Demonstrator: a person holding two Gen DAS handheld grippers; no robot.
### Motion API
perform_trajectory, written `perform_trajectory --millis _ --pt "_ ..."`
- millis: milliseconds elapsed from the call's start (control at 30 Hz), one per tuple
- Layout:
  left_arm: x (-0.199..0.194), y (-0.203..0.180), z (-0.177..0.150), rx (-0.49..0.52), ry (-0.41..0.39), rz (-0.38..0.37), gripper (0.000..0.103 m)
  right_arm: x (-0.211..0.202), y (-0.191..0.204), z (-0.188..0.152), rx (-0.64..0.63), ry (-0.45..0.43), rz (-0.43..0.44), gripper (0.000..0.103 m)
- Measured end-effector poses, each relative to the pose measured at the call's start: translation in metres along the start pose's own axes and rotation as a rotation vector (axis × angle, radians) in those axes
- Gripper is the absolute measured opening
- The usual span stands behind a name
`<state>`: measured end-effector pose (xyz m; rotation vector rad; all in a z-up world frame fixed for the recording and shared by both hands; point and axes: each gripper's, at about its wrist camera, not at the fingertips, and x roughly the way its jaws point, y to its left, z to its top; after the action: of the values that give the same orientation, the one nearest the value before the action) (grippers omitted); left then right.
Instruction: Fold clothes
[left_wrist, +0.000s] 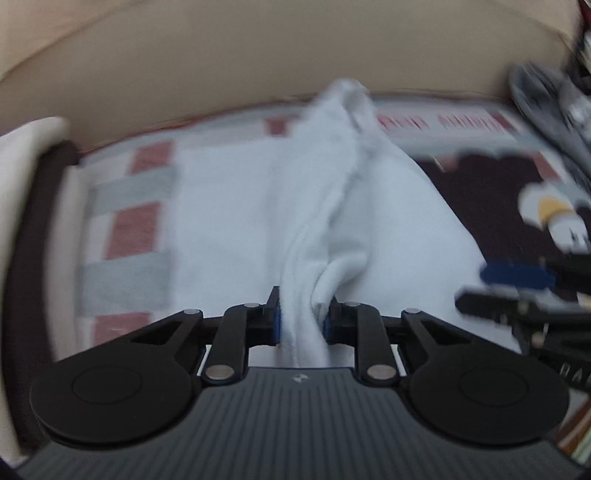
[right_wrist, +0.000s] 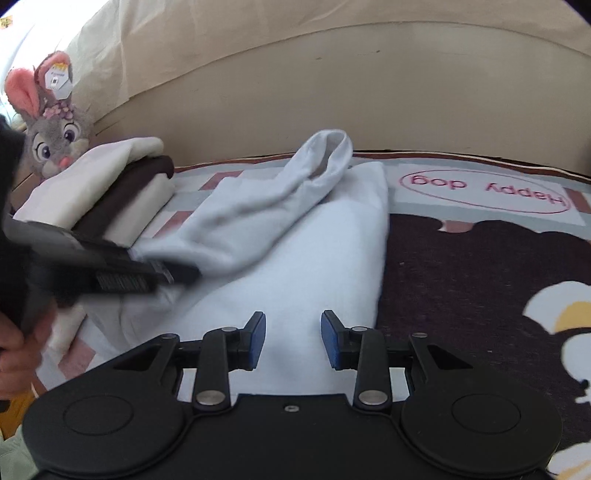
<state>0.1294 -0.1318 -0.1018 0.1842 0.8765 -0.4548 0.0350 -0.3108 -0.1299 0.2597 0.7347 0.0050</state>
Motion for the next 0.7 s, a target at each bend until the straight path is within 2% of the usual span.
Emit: perform_trajectory --millis 133,233,300,367,400,467,533,600,633,667,700 --pt "-0.016 0.032 -0.008 -0.168 -0.039 -0.024 0.018 0.003 0.001 -0.013 -0.035 0.0 -0.021 0.039" --pt "-0.001 0.053 -0.018 -0.27 0.033 -0.025 0.019 0.005 -0.005 -0.022 -0.003 0.011 -0.013 0.039" --pt "0.009 0.073 -0.026 -0.39 0.068 -0.078 0.02 0.006 -0.007 -0.026 0.012 0.014 -0.012 0.039" --pt "0.009 0.081 -0.03 -0.424 0.05 -0.124 0.024 0.007 -0.006 -0.028 -0.003 0.01 -0.014 0.039" --pt "0.007 0.081 -0.03 -0.415 0.039 -0.138 0.025 0.008 -0.006 -0.028 -0.01 0.011 -0.017 0.039" --pt "0.004 0.078 -0.028 -0.392 0.028 -0.164 0.037 0.008 -0.005 -0.028 -0.012 0.009 -0.017 0.039" --pt "0.003 0.07 -0.026 -0.357 0.029 -0.174 0.045 0.009 -0.006 -0.03 -0.006 0.004 -0.015 0.04" --pt "0.003 0.059 -0.024 -0.306 0.028 -0.167 0.049 0.01 -0.007 -0.032 -0.013 -0.001 -0.011 0.04" --pt "0.002 0.053 -0.023 -0.281 0.028 -0.164 0.057 0.01 -0.007 -0.032 -0.014 -0.003 -0.01 0.04" --pt "0.004 0.047 -0.023 -0.246 0.035 -0.139 0.063 0.01 -0.006 -0.033 -0.016 -0.005 -0.009 0.04" --pt "0.009 0.041 -0.022 -0.213 0.047 -0.098 0.063 0.01 -0.006 -0.033 -0.014 -0.005 -0.01 0.04"
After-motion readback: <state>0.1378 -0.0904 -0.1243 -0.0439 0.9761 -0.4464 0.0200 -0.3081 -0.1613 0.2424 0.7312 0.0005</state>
